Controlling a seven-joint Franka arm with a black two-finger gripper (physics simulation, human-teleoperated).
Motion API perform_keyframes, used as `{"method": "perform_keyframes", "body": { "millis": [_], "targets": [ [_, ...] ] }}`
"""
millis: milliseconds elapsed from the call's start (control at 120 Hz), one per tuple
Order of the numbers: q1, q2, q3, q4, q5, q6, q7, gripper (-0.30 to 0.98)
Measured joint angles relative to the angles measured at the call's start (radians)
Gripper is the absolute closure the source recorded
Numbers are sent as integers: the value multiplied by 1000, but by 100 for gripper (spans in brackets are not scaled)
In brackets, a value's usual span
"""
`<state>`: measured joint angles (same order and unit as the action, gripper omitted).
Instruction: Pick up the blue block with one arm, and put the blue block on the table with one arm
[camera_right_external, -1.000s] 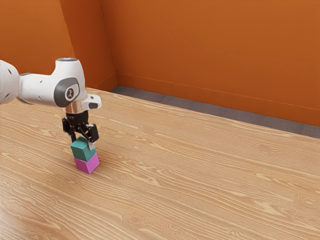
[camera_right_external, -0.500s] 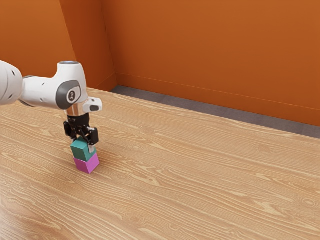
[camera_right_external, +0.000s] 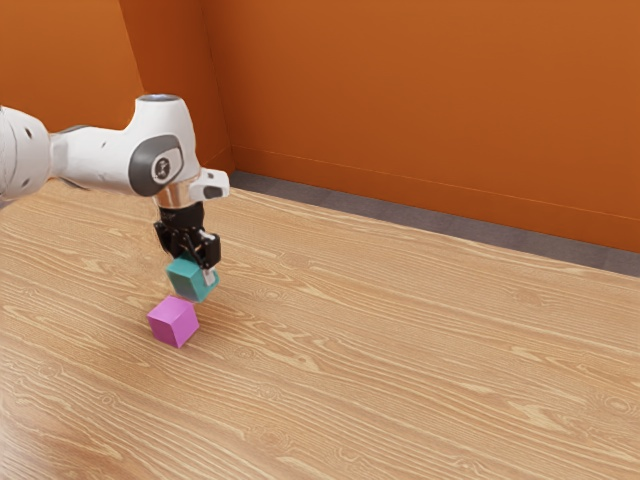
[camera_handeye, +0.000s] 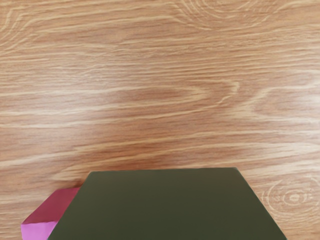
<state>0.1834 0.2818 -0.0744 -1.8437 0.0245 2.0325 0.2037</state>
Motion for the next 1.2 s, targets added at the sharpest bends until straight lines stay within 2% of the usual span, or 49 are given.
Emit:
{"method": "perform_keyframes", "body": {
  "millis": [133, 417, 717, 1017, 1200],
  "targets": [
    [-23, 14, -32, 8, -10, -10, -4, 32],
    [-76, 82, -36, 45, -12, -17, -11, 31],
    [-77, 99, -36, 51, -25, -19, -4, 9],
    [-61, -5, -36, 76, -27, -43, -1, 2],
    [-66, -15, -36, 79, -28, -57, 0, 1]
  ]
}}
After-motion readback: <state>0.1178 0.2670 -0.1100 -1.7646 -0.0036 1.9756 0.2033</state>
